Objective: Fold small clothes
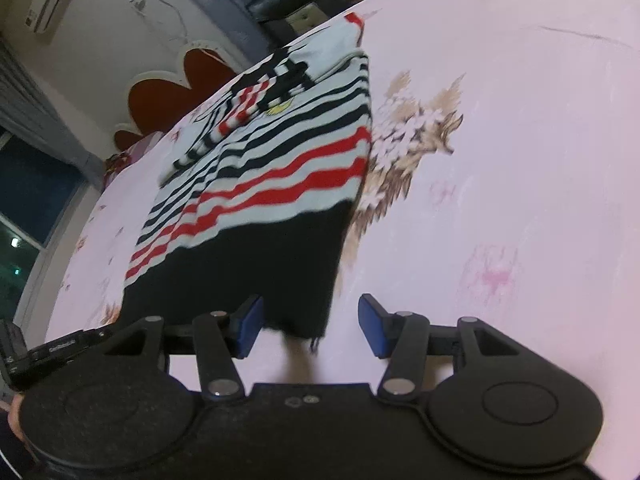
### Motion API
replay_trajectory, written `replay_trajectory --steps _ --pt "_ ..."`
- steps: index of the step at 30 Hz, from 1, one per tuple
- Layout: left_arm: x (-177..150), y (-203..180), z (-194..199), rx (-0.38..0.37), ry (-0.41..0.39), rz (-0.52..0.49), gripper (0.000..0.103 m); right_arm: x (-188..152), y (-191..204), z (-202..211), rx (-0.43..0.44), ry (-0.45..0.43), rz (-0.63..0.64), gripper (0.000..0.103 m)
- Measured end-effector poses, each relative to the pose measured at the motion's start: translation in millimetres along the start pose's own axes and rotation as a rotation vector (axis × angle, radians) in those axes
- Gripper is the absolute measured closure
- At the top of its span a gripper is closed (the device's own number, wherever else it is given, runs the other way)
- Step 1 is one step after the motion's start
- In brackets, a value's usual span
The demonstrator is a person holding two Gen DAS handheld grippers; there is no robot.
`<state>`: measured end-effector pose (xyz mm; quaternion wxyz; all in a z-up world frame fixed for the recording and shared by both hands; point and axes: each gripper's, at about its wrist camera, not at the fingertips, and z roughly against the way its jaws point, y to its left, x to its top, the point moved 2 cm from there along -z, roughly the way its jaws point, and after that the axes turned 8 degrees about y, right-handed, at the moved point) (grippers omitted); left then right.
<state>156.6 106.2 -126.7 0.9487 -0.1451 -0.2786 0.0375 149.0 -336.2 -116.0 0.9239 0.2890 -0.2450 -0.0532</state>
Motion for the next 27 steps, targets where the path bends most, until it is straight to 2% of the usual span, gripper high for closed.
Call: replay_trajectory --steps 6,17,24,27 --pt "-1 0 0 0.005 -0.012 0.032 0.048 2 -9 -1 0.039 0.000 -0.041 0.055" --pt "20 8 -16 -0.063 -0.027 0.063 0.048 17 -9 -18 0.062 0.009 -0.078 0.055" --pt "37 34 -33 -0.285 0.013 0.165 0.048 27 -2 -35 0.098 0.015 -0.109 0.055" --pt "37 44 -41 -0.380 0.008 0.240 0.048 24 1 -36 0.102 0.023 -0.108 0.064"
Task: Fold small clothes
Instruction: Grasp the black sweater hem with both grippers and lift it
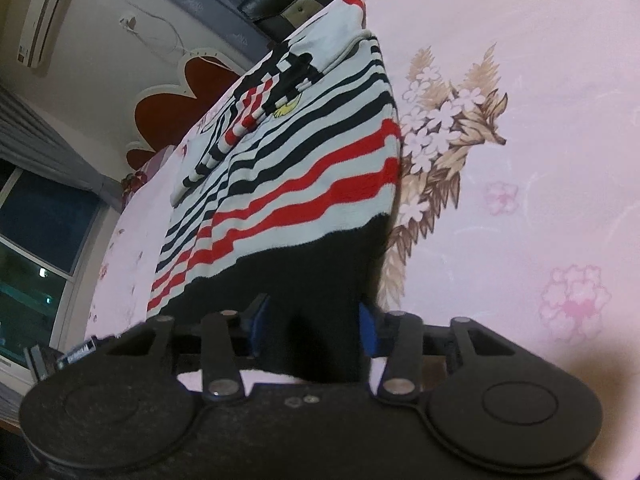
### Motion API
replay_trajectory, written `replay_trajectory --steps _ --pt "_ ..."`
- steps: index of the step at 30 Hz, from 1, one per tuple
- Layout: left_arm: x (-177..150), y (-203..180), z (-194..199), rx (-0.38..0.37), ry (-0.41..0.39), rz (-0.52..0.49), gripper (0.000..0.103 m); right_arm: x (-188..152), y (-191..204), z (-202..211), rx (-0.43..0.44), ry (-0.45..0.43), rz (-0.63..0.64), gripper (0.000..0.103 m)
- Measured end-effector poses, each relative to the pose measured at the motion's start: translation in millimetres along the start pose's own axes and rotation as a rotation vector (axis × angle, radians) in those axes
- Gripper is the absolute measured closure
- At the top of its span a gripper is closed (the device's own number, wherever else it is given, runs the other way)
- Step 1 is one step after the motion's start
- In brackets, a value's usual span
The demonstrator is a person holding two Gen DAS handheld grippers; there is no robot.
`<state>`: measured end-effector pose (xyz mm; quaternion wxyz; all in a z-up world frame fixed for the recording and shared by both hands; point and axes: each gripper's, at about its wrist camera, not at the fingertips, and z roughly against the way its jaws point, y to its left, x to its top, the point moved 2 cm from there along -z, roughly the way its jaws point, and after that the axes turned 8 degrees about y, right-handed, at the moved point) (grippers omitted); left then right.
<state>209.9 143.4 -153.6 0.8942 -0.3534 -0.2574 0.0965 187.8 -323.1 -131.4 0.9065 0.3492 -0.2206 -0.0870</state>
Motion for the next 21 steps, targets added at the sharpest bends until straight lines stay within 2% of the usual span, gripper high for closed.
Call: replay_trajectory --steps 3,5,9,11,12,15,17,18,20,21 --pt "-1 10 -8 -0.105 -0.006 0.074 0.048 -1 -2 -1 0.019 0.017 -0.014 0.074" --pt "-1 15 -14 -0.171 -0.016 0.117 0.048 1 -5 -2 0.022 0.008 -0.037 0.077" --pt "5 7 -25 -0.164 -0.023 0.102 0.049 8 -14 -7 0.040 -0.017 -0.110 0.083" --pt "8 2 -29 -0.107 -0.015 0.069 0.074 11 -14 -9 0.043 -0.024 -0.122 0.083" --pt "10 2 -34 -0.043 0.008 0.067 0.099 12 -14 -10 0.040 -0.026 -0.121 0.083" --pt "10 6 -35 -0.030 0.004 0.072 0.099 14 -11 -12 0.001 -0.020 -0.080 0.097" --pt "8 0 -26 -0.025 -0.032 0.058 0.099 14 -6 -11 -0.023 -0.024 -0.037 0.097" --pt "6 -3 -18 -0.059 -0.061 0.058 0.099 15 -3 -6 -0.022 -0.043 -0.017 0.097" --pt "5 -2 -1 -0.123 -0.135 0.060 0.099 13 9 13 0.025 -0.105 0.036 0.097" --pt "5 1 3 -0.122 -0.151 0.069 0.099 12 13 20 0.043 -0.128 0.054 0.097"
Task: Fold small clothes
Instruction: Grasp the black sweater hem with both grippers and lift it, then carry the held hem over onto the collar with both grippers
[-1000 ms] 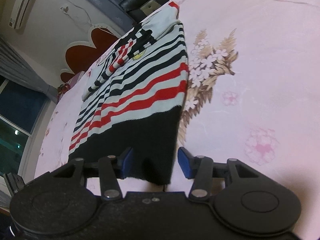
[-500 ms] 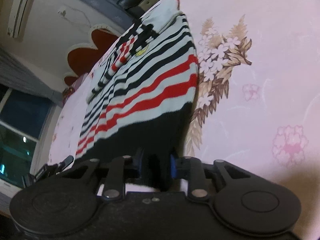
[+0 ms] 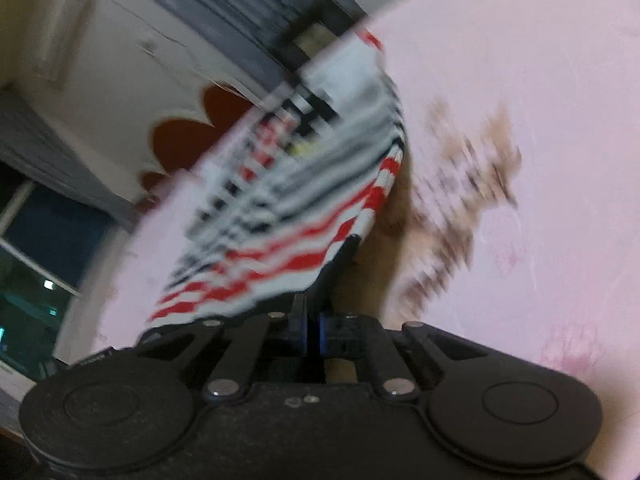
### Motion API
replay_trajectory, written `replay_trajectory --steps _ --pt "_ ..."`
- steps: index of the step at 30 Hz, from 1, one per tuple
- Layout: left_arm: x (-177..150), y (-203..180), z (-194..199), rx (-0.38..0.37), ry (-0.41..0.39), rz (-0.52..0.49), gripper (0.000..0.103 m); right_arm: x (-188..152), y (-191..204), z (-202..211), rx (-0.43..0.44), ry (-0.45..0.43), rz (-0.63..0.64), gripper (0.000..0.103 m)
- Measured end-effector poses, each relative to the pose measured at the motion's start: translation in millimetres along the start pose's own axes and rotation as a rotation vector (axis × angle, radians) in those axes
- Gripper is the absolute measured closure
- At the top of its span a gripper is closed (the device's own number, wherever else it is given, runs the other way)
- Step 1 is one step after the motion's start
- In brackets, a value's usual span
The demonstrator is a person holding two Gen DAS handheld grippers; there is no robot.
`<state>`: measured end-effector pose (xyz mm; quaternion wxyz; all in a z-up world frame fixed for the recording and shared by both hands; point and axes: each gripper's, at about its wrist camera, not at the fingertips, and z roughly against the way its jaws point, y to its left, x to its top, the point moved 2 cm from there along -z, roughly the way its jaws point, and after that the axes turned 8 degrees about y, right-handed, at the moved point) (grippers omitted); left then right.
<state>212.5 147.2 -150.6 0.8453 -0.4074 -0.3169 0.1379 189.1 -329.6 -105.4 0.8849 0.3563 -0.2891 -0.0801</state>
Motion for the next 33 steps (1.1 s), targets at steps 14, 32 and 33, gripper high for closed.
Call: replay_trajectory --steps 14,32,33 --pt "43 -18 -12 0.080 -0.002 0.027 0.099 53 -5 -3 -0.015 -0.044 -0.050 0.098" --pt "259 -76 -147 0.156 0.108 -0.183 0.099 248 8 -88 -0.054 -0.141 -0.107 0.097" --pt "268 -70 -161 0.166 0.123 -0.183 0.099 260 3 -102 -0.066 -0.136 -0.110 0.097"
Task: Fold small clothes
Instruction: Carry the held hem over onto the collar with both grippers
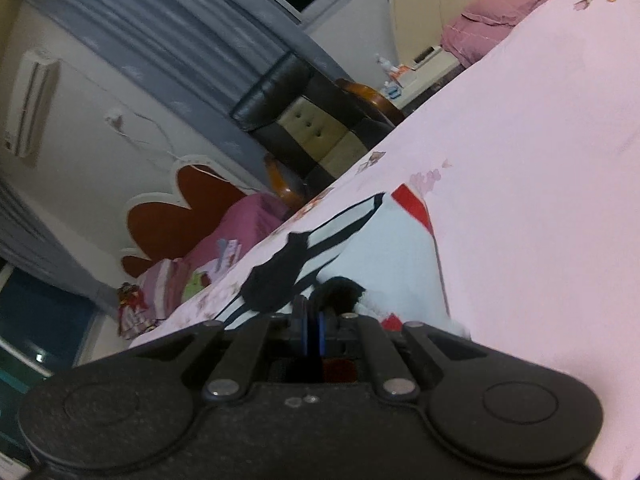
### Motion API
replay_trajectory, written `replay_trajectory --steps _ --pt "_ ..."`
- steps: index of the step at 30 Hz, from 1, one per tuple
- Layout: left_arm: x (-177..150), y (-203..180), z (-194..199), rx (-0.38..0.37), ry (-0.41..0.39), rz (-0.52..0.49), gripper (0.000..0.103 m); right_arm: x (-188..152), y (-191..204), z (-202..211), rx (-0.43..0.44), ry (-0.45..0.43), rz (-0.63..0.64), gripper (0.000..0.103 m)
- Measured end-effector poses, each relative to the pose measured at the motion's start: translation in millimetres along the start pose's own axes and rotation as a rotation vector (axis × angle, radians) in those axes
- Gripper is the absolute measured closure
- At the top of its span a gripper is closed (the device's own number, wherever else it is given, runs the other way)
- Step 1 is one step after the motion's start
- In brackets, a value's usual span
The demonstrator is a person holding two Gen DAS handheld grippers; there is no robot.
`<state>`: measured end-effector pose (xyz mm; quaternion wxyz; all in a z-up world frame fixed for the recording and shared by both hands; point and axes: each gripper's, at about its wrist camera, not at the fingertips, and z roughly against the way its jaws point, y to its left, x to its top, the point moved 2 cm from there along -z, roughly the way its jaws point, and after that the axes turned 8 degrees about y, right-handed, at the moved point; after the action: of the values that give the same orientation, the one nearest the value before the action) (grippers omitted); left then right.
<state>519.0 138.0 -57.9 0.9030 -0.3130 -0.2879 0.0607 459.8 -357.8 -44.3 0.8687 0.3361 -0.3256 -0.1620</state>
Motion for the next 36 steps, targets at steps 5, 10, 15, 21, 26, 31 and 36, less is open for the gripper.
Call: replay_trajectory --steps 5,10,15,21,26,31,36 --pt "36 29 -56 -0.001 0.029 0.025 0.099 30 -11 -64 -0.056 0.034 0.014 0.097" --pt "46 42 -92 -0.051 0.018 -0.002 0.082 46 -29 -110 -0.081 0.039 -0.003 0.082" --pt "47 44 -91 -0.103 -0.118 -0.022 0.012 52 -38 -115 -0.053 -0.045 -0.012 0.037" --pt "63 46 -86 0.009 -0.120 -0.117 0.012 57 -41 -107 -0.057 -0.099 0.023 0.050" --pt "61 36 -100 0.125 0.022 -0.272 0.044 54 -16 -115 -0.177 -0.031 0.253 0.054" --pt "46 21 -103 0.280 -0.005 -0.403 0.088 37 10 -146 -0.352 0.067 0.476 0.059" --pt "34 26 -85 0.257 -0.101 -0.371 0.097 14 32 -155 -0.436 0.024 0.661 0.093"
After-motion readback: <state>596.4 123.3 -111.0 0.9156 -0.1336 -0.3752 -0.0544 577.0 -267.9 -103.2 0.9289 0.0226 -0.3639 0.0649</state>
